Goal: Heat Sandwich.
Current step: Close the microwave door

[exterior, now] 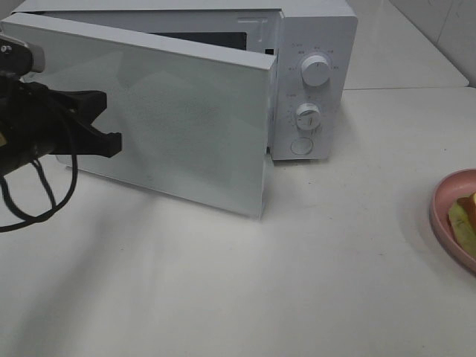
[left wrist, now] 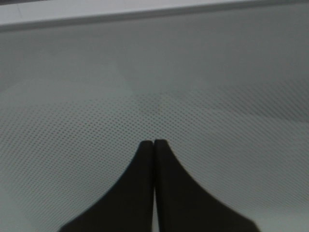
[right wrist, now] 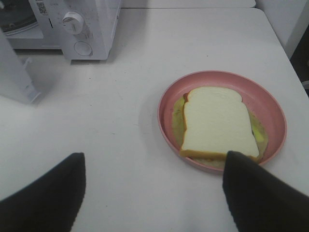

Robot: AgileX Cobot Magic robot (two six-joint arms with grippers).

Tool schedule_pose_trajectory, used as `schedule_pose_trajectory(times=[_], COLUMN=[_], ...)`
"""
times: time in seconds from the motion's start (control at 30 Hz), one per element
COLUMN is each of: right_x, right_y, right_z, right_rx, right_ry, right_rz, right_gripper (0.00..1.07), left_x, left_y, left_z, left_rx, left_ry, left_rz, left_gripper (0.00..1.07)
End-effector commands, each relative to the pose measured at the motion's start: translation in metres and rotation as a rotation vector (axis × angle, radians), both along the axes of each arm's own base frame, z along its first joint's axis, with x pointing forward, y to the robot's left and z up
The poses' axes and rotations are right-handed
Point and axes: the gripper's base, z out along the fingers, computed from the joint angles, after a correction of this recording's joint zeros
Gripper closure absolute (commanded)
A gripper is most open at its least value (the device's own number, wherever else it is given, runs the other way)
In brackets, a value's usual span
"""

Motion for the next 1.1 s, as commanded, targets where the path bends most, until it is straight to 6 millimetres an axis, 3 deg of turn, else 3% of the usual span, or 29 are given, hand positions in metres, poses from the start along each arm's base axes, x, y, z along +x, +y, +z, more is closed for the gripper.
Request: schedule_pose_trajectory(times=[0.03, 0.53, 1.1], right_x=[-0.003, -0.003, -0.003], right_y=[0.000, 0.000, 0.000], right_z=[0.000, 0.000, 0.000], right_rx=[0.003, 0.003, 0.003], right_ry=[-0.031, -0.031, -0.031], right_rz=[-0.009, -0.009, -0.009], right_gripper=[0.32, 0.32, 0.32], left_x=[0.009, 0.037, 0.068], left_y=[-0.014, -0.080, -0.132], left_z=[0.001, 0.006, -0.002], left_rx=[-0.038, -0.077, -0.092], left_ry=[-0.011, -0.053, -0.014], left_rz=[0.006, 0.020, -0.022], left_gripper=[1.07, 1.07, 1.07])
